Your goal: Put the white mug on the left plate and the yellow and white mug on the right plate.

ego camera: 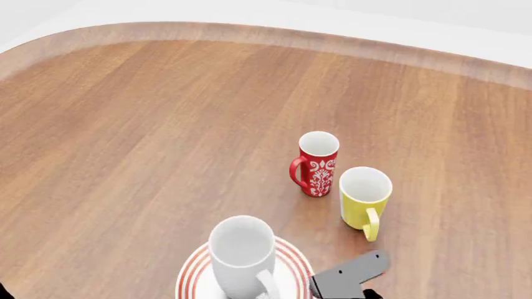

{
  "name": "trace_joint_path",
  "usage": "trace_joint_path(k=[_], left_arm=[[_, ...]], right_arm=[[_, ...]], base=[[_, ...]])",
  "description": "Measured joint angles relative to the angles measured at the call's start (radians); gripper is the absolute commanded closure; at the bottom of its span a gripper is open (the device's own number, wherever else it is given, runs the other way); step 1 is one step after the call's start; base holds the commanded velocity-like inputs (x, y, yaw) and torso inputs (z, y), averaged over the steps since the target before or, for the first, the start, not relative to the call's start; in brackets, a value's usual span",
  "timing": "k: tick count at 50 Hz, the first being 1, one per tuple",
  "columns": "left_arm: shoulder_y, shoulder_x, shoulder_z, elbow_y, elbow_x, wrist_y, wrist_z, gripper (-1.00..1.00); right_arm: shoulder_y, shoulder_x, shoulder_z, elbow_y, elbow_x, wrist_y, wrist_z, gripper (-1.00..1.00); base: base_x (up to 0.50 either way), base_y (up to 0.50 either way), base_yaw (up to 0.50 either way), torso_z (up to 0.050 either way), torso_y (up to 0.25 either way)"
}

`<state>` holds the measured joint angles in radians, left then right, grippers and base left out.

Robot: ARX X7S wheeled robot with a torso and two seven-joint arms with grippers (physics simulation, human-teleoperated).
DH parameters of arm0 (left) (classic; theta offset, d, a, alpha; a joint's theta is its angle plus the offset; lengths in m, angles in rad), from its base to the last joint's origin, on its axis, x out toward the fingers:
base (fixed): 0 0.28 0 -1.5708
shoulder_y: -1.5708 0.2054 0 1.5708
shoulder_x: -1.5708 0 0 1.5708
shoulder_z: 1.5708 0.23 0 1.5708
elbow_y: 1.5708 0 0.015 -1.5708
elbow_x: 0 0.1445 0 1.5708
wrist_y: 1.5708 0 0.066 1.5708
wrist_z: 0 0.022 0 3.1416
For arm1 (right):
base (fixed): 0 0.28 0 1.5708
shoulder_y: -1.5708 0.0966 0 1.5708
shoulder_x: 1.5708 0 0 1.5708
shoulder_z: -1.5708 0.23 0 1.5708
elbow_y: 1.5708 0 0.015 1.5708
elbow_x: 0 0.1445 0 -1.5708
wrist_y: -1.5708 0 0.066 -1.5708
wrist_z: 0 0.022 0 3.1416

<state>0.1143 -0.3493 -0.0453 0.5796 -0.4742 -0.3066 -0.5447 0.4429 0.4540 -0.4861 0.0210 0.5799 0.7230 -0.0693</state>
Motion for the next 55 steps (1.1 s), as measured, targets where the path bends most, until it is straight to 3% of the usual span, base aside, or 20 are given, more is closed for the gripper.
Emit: trace_joint_path(k=[11,21,35,55], left_arm=[[-0.004,-0.004,0.009,-0.001,0.005,-0.002,-0.004,-1.00],[-0.010,-0.008,0.013,-0.008,0.006,0.003,-0.003,-1.00],[-0.012,-0.012,0.018,-0.018,0.010,0.016,0.001,-1.00],[-0.011,-0.017,0.021,-0.018,0.007,0.025,0.001,-1.00]], right_arm=[[-0.394,0.176,0.238,-0.427,0.109,-0.069,0.132,-1.00],[-0.537,0.186,0.352,-0.561,0.083,-0.231,0.168,-1.00],[-0.411,0.095,0.371,-0.480,0.062,-0.318,0.193,-1.00],[-0.113,-0.052,0.327,-0.143,-0.032,-0.306,0.300,-1.00]], base=[[0.00,0.00,0.00,0.000,0.000],[0.00,0.00,0.00,0.000,0.000],[0.00,0.00,0.00,0.000,0.000],[0.00,0.00,0.00,0.000,0.000]])
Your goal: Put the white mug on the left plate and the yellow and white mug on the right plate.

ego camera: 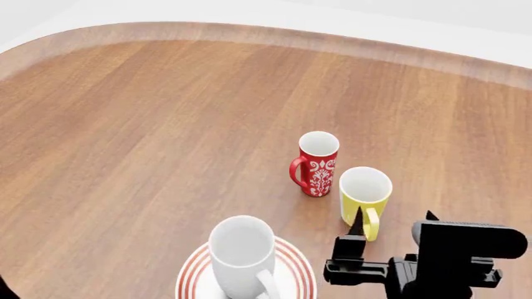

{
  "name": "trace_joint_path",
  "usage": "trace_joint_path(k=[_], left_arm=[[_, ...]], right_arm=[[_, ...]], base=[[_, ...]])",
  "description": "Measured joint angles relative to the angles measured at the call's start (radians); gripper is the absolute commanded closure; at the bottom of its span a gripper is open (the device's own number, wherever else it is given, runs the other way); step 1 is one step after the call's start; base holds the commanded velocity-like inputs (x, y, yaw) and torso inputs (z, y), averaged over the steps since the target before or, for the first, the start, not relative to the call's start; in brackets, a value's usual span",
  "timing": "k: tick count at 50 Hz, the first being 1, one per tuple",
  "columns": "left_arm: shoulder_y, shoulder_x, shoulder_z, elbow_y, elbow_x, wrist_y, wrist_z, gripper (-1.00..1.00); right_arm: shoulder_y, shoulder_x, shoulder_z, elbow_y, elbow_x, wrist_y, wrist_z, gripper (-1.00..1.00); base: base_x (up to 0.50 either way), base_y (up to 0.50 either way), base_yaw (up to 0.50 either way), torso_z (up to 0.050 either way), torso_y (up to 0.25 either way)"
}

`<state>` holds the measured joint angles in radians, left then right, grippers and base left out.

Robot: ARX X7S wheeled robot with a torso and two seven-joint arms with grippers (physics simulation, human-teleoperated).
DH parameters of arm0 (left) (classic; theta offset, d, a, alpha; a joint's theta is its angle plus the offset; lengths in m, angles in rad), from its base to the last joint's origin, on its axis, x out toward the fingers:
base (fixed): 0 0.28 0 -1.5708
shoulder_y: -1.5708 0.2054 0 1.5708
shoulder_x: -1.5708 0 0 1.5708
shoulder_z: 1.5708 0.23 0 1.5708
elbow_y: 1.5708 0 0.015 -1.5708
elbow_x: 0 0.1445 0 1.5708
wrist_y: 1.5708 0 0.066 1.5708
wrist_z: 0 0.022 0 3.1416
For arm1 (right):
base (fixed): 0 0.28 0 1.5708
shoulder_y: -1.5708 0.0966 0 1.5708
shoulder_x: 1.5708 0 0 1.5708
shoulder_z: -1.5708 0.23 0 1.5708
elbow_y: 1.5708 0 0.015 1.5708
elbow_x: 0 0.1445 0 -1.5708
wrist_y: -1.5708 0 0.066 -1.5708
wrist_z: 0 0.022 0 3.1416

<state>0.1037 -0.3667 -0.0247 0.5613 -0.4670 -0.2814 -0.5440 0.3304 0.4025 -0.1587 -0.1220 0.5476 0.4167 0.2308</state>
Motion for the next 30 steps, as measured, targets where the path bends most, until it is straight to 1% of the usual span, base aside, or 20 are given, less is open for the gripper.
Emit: trace_joint_path(k=[7,18,23,30], left_arm=[[-0.004,0.000,0.013,-0.003,0.009,0.002,0.000,-1.00],[-0.005,-0.002,0.024,-0.005,0.015,0.005,0.000,-1.00],[-0.006,-0.005,0.026,-0.015,0.017,0.015,0.008,-1.00],[-0.009,-0.008,0.041,-0.026,0.027,0.024,0.017,-1.00]], right_arm=[[0.100,-0.037,-0.029,0.148,-0.033,0.031,0.012,-1.00],[0.184,-0.065,-0.049,0.274,-0.043,0.059,0.004,-1.00],[0.312,-0.102,-0.058,0.485,-0.062,0.021,-0.032,-1.00],[0.532,-0.168,-0.081,0.884,-0.111,-0.098,-0.104,-1.00]], base=[[0.00,0.00,0.00,0.000,0.000],[0.00,0.00,0.00,0.000,0.000],[0.00,0.00,0.00,0.000,0.000],[0.00,0.00,0.00,0.000,0.000]])
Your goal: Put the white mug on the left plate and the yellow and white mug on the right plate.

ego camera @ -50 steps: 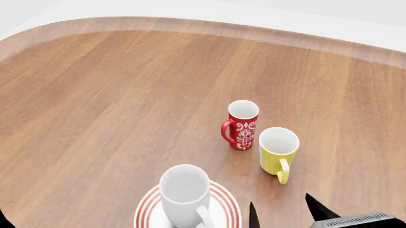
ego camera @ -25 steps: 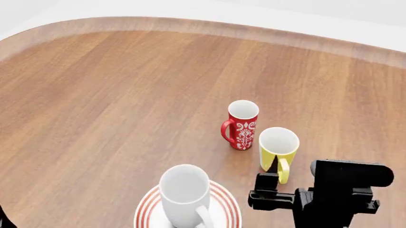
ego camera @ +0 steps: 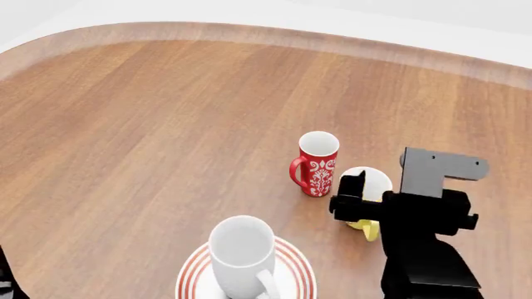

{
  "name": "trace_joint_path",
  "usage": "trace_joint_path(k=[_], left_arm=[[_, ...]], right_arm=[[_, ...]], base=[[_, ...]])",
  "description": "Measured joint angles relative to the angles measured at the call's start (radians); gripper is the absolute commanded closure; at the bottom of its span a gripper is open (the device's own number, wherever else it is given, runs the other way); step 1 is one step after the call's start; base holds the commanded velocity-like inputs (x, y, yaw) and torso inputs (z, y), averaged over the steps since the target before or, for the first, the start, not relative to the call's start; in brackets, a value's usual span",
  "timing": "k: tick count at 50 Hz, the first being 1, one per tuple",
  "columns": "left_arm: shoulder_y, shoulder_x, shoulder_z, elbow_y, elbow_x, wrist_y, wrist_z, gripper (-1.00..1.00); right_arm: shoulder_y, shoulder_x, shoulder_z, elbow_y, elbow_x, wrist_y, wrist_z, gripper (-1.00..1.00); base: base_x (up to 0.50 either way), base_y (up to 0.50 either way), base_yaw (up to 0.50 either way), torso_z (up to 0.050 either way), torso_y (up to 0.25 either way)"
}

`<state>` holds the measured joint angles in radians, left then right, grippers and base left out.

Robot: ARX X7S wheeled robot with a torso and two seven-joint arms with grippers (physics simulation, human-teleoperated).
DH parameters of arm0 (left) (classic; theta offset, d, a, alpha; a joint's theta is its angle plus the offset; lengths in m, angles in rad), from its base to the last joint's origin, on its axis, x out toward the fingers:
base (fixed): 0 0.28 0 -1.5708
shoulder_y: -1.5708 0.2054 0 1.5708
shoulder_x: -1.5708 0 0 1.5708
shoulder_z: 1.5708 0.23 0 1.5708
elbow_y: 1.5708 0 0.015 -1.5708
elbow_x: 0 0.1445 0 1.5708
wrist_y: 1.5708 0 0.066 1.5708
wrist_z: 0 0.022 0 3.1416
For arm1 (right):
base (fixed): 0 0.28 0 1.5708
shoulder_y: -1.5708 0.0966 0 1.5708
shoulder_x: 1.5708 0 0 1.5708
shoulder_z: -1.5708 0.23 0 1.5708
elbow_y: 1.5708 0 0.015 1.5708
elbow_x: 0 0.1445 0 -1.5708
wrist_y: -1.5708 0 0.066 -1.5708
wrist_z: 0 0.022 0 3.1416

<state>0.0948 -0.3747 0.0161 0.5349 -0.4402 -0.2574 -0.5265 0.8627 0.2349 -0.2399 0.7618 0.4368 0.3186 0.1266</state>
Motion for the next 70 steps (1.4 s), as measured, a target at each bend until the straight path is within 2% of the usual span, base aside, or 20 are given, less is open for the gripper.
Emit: trace_joint_path(k=[8,13,20,32,44,70], left_arm=[[-0.001,-0.005,0.011,-0.006,0.018,0.007,0.000,-1.00],[-0.001,-0.009,0.020,-0.005,0.034,0.011,0.000,-1.00],[-0.005,-0.010,0.023,-0.007,0.027,0.004,-0.003,-1.00],[-0.011,-0.010,0.042,-0.013,0.052,0.004,-0.013,-1.00],[-0.007,-0.012,0.041,-0.007,0.042,0.007,-0.014,-1.00],[0.005,-0.019,0.030,-0.001,0.020,0.029,-0.010,-1.00]], right_arm=[[0.160,-0.044,0.002,0.292,-0.048,-0.078,-0.051,-1.00],[0.214,-0.062,0.015,0.385,-0.091,-0.091,-0.069,-1.00],[0.254,-0.083,0.029,0.460,-0.163,-0.093,-0.086,-1.00],[0.288,-0.104,0.048,0.509,-0.267,-0.094,-0.103,-1.00],[0.300,-0.118,0.062,0.524,-0.323,-0.112,-0.120,-1.00],[0.303,-0.127,0.080,0.526,-0.350,-0.192,-0.126,-1.00]], base=[[0.00,0.00,0.00,0.000,-0.031],[0.00,0.00,0.00,0.000,-0.250],[0.00,0.00,0.00,0.000,0.000],[0.00,0.00,0.00,0.000,-0.176],[0.00,0.00,0.00,0.000,-0.039],[0.00,0.00,0.00,0.000,-0.063]])
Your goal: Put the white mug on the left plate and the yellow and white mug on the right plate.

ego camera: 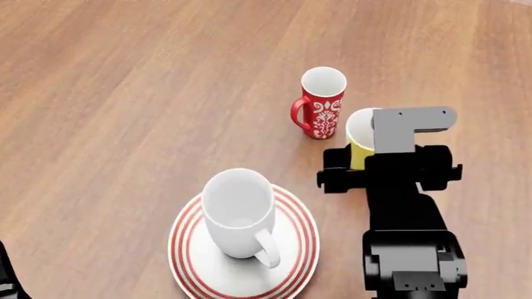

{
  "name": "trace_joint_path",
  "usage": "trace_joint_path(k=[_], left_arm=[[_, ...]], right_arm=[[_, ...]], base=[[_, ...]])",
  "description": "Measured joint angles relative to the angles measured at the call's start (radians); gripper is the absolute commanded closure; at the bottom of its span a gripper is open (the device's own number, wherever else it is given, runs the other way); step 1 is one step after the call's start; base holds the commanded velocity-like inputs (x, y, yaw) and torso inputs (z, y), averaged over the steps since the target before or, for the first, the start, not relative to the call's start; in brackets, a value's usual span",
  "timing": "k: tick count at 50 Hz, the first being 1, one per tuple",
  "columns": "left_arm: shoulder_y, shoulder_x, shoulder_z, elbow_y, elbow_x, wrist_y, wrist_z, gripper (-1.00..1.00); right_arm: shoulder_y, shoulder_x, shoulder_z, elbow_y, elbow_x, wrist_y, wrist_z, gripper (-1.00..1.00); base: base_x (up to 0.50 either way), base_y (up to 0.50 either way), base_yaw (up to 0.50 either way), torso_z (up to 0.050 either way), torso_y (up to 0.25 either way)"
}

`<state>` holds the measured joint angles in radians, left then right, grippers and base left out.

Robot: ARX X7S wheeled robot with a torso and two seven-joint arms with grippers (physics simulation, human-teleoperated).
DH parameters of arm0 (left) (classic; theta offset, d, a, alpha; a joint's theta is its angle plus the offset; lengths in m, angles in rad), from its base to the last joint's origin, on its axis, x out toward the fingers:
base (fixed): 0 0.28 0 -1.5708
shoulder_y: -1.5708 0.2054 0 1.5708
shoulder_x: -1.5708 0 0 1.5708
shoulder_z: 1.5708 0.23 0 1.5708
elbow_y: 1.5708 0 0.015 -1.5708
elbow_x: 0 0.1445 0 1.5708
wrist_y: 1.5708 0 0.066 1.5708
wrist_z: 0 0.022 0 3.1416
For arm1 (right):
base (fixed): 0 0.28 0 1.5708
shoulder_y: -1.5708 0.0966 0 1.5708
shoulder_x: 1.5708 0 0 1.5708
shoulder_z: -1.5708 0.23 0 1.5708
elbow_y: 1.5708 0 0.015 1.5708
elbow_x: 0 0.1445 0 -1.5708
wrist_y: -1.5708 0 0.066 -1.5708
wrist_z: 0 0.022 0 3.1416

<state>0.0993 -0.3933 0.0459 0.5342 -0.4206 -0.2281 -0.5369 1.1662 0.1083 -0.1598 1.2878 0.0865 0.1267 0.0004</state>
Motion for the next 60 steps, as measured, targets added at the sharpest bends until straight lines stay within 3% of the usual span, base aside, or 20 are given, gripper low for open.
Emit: trace_joint_path(k=[13,36,60], left_arm=[[0.002,-0.004,-0.004,0.001,-0.004,0.001,-0.007,-1.00],[0.009,-0.007,-0.013,0.000,0.000,0.028,-0.014,-1.00],[0.014,-0.011,-0.016,-0.001,-0.009,0.047,-0.011,-1.00]], right_arm=[[-0.018,0.010,0.011,-0.023,0.007,-0.010,0.007,-1.00],[-0.030,0.013,0.018,-0.012,0.012,-0.034,0.010,-1.00],[-0.142,0.032,0.051,-0.284,0.059,-0.030,0.014,-1.00]], base=[[0.00,0.00,0.00,0.000,0.000],[0.00,0.00,0.00,0.012,-0.140],[0.00,0.00,0.00,0.001,-0.004]])
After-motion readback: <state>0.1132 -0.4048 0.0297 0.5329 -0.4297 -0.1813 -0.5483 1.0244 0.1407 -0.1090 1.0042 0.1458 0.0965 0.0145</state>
